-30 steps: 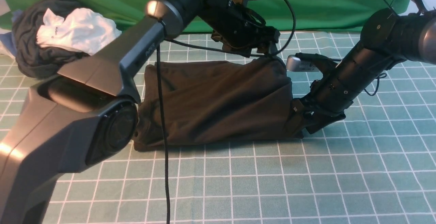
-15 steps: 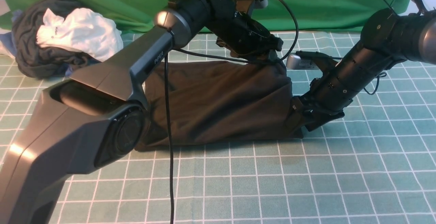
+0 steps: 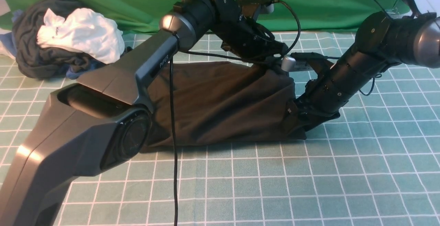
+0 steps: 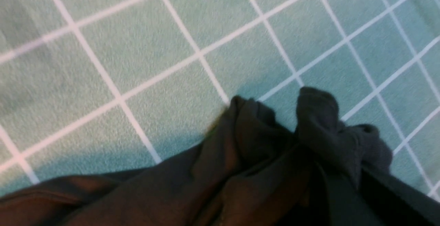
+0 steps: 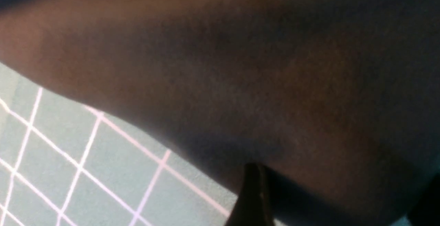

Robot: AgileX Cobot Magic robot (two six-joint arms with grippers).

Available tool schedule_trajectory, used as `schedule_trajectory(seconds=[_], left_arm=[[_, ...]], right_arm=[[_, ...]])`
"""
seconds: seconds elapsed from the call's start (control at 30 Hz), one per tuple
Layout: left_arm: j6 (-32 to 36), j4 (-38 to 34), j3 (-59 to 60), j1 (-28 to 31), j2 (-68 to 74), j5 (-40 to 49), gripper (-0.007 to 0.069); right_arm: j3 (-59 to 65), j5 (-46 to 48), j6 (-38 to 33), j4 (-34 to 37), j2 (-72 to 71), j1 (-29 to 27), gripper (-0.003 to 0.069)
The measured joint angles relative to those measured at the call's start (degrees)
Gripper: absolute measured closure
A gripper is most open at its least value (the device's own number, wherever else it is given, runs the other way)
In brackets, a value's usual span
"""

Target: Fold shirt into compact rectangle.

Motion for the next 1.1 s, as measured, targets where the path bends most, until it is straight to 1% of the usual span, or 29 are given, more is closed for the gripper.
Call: schedule_trajectory(seconds=[0.1,0.17,0.23,0.27,0.3,0.33,0.4,0.47,0.6,0.7,1.0,1.1], left_arm=[[-0.53,0.0,-1.31,0.0,0.0,0.1,0.0613],[-0.75,0.0,-1.79,0.0,0.0,0.21,0.0613],[-0.83,0.06,-1.86,0.0,0.04,0.32,0.0613],[-1.02,0.19,-1.86,0.0,0.04,0.32,0.0613],[-0.98,0.19,-1.86,0.0,0.04,0.32,0.0613],[-1.11,0.19,-1.86,0.0,0.04,0.26,0.0613],[-2.08,0.58,-1.86,0.0,0.04,0.03,0.0613],[-2.64,1.12,-1.86,0.0,0.04,-0.09,0.0613],[-3.76,1.82,-1.9,0.0,0.04,-0.04,0.0613],[-4.27,3.48,-1.9,0.0,0.04,0.35,0.0613],[-4.22,4.68,-1.97,0.0,0.04,0.8,0.061],[-3.99,5.09,-1.99,0.0,0.04,0.8,0.0586]], right_arm=[[0.0,-0.24,0.0,0.15,0.01,0.0,0.0127],[0.0,-0.6,-0.78,0.15,0.09,0.0,0.0168],[0.0,-1.12,-1.3,0.17,0.21,0.0,0.026],[0.0,-1.37,-1.53,0.22,0.36,0.0,0.0337],[0.0,-1.5,-1.64,0.22,0.37,0.0,0.0365],[0.0,-1.74,-2.26,0.36,0.49,0.0,0.0468],[0.0,-1.8,-2.55,0.67,0.49,0.05,0.0571],[0.0,-1.89,-2.61,0.73,0.43,0.18,0.0591],[0.0,-1.27,-2.55,0.73,0.39,0.19,0.0592],[0.0,1.37,-2.42,0.79,0.27,0.19,0.0592],[0.0,4.7,-0.69,0.94,-0.38,0.19,0.0592],[0.0,5.6,0.15,0.94,-0.67,0.19,0.0592]])
